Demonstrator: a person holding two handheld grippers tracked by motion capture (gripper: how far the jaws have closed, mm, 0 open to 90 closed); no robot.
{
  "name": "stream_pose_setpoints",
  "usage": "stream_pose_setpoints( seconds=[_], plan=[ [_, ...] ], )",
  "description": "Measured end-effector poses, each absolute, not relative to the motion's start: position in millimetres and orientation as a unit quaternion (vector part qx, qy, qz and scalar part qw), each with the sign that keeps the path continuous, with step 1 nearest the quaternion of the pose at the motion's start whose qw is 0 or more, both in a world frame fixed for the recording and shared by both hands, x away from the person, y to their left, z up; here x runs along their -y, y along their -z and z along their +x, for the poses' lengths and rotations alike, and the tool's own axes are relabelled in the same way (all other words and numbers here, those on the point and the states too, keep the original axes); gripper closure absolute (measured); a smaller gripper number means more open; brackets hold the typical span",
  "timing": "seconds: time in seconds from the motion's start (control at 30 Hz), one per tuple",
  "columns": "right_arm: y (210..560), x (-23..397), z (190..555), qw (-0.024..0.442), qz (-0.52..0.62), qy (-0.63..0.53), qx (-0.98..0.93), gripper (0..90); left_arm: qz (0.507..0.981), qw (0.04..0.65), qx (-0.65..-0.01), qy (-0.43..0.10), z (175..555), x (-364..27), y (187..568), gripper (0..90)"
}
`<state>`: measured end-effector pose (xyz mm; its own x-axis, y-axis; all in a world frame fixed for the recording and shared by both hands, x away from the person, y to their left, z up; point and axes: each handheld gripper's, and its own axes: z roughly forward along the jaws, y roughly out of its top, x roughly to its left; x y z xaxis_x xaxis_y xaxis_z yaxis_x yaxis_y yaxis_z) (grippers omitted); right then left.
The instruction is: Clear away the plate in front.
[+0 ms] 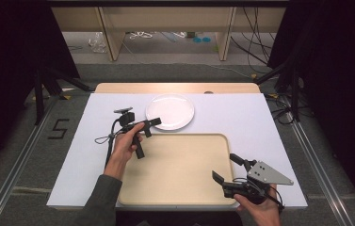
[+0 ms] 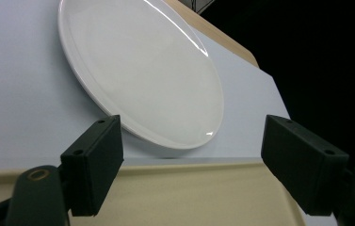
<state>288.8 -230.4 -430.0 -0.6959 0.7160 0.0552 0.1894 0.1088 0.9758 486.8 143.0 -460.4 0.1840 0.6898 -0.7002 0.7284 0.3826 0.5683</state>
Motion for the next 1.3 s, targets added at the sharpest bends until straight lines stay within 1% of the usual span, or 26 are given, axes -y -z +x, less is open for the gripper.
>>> stream_pose_setpoints(
  seconds=[0.13,0.23,0.43,0.53,0.63,0.7,0.87,0.9,0.97,1.0,1.03,1.1,1.17,1.3],
  plan=[
    [430,230,289,0.221,0.318,-0.585,-0.713,16.9,0.542,0.525,-0.656,0.022,494,-144,464,21.4],
    [430,230,289,0.220,0.318,-0.586,-0.712,16.9,0.527,0.522,-0.669,0.045,500,-149,468,21.5],
    [429,231,288,0.220,0.319,-0.582,-0.715,17.0,0.505,0.522,-0.685,0.052,509,-153,473,22.0],
    [429,231,287,0.218,0.326,-0.581,-0.713,17.0,0.506,0.511,-0.693,0.055,511,-152,478,22.3],
    [429,231,287,0.217,0.326,-0.581,-0.714,17.1,0.497,0.517,-0.695,0.056,512,-152,478,23.1],
    [429,231,288,0.215,0.324,-0.581,-0.715,17.1,0.499,0.521,-0.691,0.052,511,-150,475,23.1],
    [430,230,288,0.214,0.324,-0.584,-0.713,17.3,0.502,0.507,-0.699,0.040,517,-146,469,23.0],
    [430,230,288,0.214,0.324,-0.585,-0.713,17.4,0.509,0.507,-0.694,0.042,518,-144,468,23.1],
    [431,230,288,0.213,0.323,-0.586,-0.712,17.4,0.505,0.513,-0.691,0.057,520,-143,468,22.8],
    [431,230,288,0.211,0.324,-0.585,-0.713,17.5,0.505,0.513,-0.691,0.057,520,-143,468,22.8],
    [431,230,288,0.210,0.325,-0.585,-0.713,17.5,0.506,0.500,-0.701,0.050,522,-142,469,22.8],
    [431,229,288,0.211,0.324,-0.588,-0.710,17.5,0.505,0.499,-0.702,0.050,522,-143,470,23.2],
    [430,230,288,0.214,0.322,-0.583,-0.715,17.5,0.496,0.495,-0.711,0.062,525,-145,473,23.3],
    [431,229,288,0.209,0.323,-0.587,-0.712,17.5,0.482,0.489,-0.724,0.062,528,-147,475,23.5]
  ],
)
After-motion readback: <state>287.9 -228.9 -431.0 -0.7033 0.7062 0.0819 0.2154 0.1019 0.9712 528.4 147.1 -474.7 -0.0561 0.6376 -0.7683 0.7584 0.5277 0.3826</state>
